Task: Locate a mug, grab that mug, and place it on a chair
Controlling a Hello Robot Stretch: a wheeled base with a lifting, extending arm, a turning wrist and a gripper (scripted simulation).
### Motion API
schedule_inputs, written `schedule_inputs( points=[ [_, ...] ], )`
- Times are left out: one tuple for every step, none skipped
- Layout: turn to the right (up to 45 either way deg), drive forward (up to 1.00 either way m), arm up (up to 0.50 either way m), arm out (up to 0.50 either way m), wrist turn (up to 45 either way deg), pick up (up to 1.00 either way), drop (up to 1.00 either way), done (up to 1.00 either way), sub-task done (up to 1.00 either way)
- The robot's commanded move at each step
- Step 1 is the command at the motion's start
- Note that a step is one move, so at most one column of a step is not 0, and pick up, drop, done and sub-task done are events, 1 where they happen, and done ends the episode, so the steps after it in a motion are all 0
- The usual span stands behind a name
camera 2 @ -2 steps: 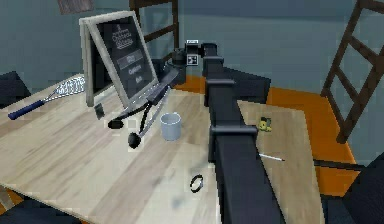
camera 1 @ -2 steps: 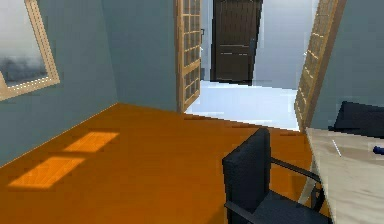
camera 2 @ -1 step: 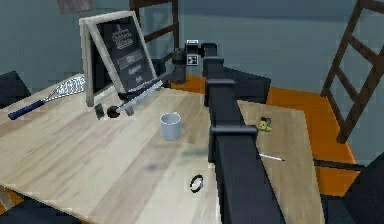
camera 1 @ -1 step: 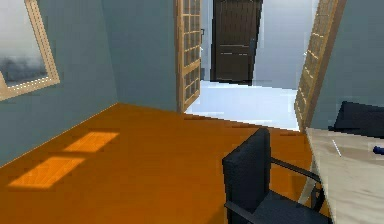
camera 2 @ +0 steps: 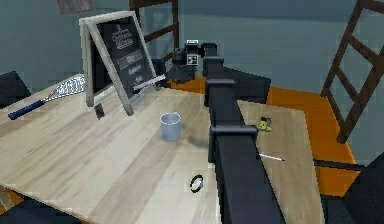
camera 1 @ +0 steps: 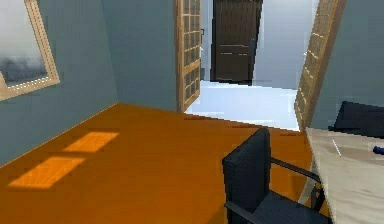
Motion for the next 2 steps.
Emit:
schedule_inputs(
  points=[
    [0.0,0.0,0.0,0.0,30.0,0.0,0.0,0.0,0.0],
    [0.0,0.0,-0.3,0.0,0.0,0.0,0.0,0.0,0.0]
  ],
)
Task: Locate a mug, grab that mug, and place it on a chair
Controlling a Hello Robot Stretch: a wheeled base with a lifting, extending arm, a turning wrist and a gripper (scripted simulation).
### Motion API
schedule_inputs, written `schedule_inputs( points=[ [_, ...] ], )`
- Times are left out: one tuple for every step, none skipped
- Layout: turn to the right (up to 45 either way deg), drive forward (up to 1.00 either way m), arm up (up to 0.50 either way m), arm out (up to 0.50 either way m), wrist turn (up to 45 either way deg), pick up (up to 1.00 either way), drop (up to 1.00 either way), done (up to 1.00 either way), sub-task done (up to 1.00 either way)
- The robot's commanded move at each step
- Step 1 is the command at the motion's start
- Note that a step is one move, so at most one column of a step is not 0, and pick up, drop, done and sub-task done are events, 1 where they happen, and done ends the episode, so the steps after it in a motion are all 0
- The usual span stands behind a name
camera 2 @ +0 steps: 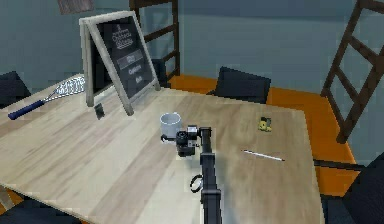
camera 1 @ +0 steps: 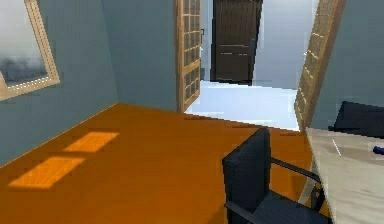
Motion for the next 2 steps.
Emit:
schedule_inputs(
  points=[
    [0.0,0.0,0.0,0.0,0.0,1.0,0.0,0.0,0.0],
    [0.0,0.0,0.1,0.0,0.0,0.0,0.0,0.0,0.0]
  ],
)
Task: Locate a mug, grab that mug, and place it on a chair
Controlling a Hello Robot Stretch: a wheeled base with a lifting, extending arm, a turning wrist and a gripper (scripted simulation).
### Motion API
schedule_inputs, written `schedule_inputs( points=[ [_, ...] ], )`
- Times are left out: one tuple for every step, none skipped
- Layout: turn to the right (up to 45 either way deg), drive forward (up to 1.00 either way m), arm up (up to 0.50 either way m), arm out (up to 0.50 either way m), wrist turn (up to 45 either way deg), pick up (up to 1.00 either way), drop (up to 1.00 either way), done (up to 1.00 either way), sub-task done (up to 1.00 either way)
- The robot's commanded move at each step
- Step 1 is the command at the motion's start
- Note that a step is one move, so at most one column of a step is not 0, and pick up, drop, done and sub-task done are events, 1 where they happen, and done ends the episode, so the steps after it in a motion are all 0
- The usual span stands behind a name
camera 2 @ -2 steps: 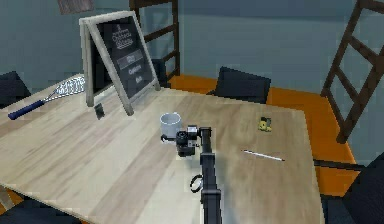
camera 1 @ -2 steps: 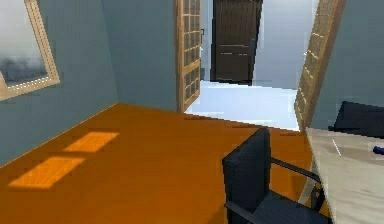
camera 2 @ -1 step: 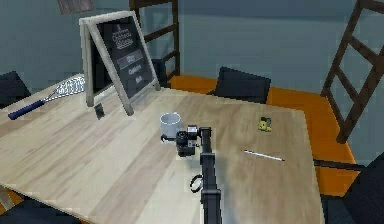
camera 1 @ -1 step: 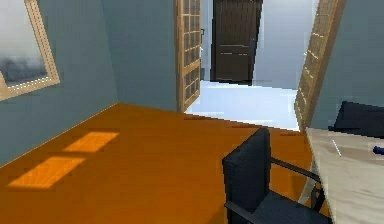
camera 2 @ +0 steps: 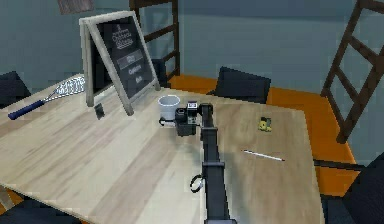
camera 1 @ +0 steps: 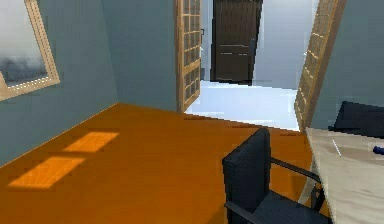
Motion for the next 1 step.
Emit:
schedule_inputs(
  points=[
    [0.0,0.0,0.22,0.0,0.0,0.0,0.0,0.0,0.0]
  ],
)
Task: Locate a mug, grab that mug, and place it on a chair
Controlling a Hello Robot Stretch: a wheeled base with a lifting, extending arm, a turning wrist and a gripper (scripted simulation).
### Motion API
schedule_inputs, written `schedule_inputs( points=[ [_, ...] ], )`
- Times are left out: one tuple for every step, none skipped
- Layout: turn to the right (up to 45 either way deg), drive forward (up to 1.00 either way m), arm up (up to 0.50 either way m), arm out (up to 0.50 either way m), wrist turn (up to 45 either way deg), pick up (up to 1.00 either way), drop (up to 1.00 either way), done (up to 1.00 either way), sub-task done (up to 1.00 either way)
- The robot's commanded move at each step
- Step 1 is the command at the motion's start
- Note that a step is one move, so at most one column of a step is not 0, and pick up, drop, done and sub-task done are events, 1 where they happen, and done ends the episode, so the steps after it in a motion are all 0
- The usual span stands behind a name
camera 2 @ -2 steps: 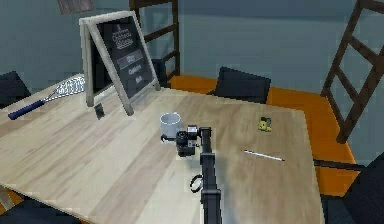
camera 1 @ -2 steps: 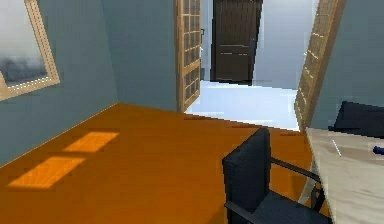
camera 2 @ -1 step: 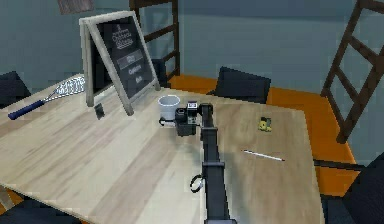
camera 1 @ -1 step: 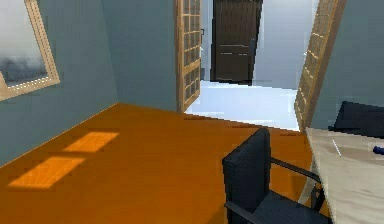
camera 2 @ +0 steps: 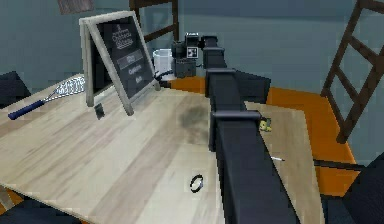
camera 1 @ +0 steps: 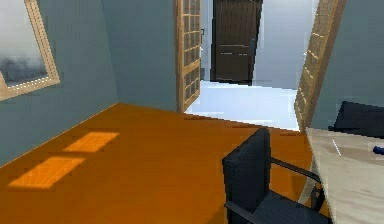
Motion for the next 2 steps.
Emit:
schedule_inputs(
  points=[
    [0.0,0.0,0.0,0.0,-45.0,0.0,0.0,0.0,0.0],
    [0.0,0.0,0.0,0.0,-45.0,0.0,0.0,0.0,0.0]
  ],
)
